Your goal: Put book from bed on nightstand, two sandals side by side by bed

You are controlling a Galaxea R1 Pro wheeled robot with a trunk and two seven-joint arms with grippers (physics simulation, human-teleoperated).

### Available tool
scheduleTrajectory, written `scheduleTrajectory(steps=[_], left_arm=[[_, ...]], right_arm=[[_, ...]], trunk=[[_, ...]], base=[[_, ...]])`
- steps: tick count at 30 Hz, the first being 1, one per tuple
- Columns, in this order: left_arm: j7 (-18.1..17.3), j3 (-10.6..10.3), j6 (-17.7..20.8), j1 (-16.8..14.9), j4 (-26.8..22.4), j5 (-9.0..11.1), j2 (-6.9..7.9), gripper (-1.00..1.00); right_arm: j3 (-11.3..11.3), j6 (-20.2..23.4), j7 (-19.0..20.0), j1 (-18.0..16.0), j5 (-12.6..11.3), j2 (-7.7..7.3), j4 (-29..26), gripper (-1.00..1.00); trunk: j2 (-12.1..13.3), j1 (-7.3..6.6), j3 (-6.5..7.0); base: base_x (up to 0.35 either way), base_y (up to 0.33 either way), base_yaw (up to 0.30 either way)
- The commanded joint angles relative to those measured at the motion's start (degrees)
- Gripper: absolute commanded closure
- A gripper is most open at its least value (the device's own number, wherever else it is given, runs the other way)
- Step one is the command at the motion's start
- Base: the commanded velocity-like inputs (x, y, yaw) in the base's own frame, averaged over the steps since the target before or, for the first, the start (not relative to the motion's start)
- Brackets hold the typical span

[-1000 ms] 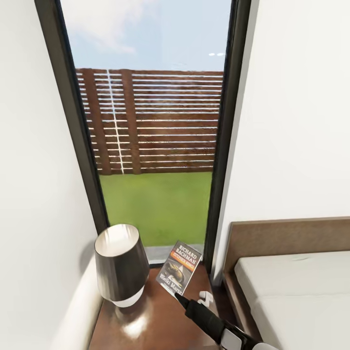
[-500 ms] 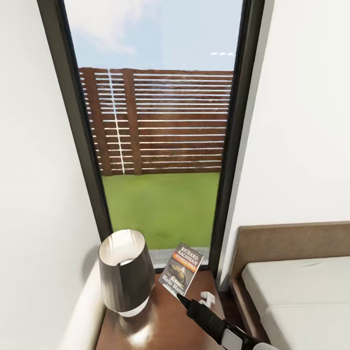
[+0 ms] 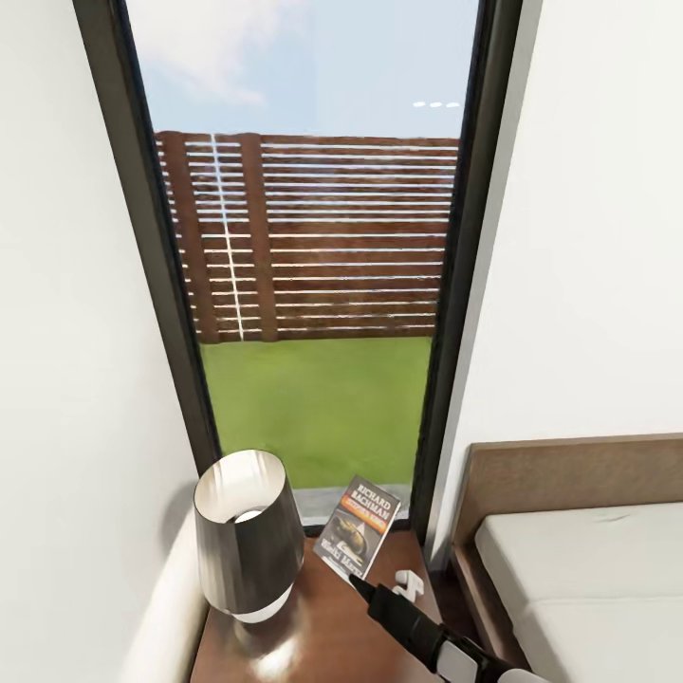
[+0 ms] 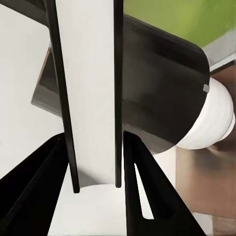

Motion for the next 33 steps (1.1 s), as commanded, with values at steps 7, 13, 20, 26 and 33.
scheduleTrajectory(steps=[7,13,20,26,33], left_arm=[[0.3,-1.1,-0.1,0.0,0.0,0.3,-0.06,-1.0],[0.3,-1.7,-0.1,-0.1,0.0,0.3,-0.08,-1.0],[0.3,-1.9,-0.1,0.0,0.0,0.4,-0.06,-1.0],[0.3,-2.0,-0.2,0.0,0.0,0.4,-0.08,-1.0],[0.3,-2.0,-0.2,0.0,0.0,0.3,-0.09,-1.0]], right_arm=[[-0.3,0.6,0.4,0.0,0.5,-0.39,0.1,1.0],[-0.4,0.6,2.4,0.0,0.5,-0.28,0.1,1.0],[-0.4,0.5,3.2,0.0,0.5,-0.2,0.1,1.0],[-0.4,0.5,3.4,0.0,0.5,-0.31,0.1,1.0],[-0.4,0.6,3.5,0.0,0.5,-0.3,0.1,1.0]], trunk=[[-0.1,0.02,-0.06],[-0.1,0.02,-0.06],[-0.1,0.02,-0.06],[-0.1,0.02,-0.06],[-0.1,0.02,-0.06]], base=[[0.003,0.002,0.0],[0.043,0.01,0.0],[0.152,0.012,0.0],[0.08,0.01,0.0],[0.114,0.059,0.0]])
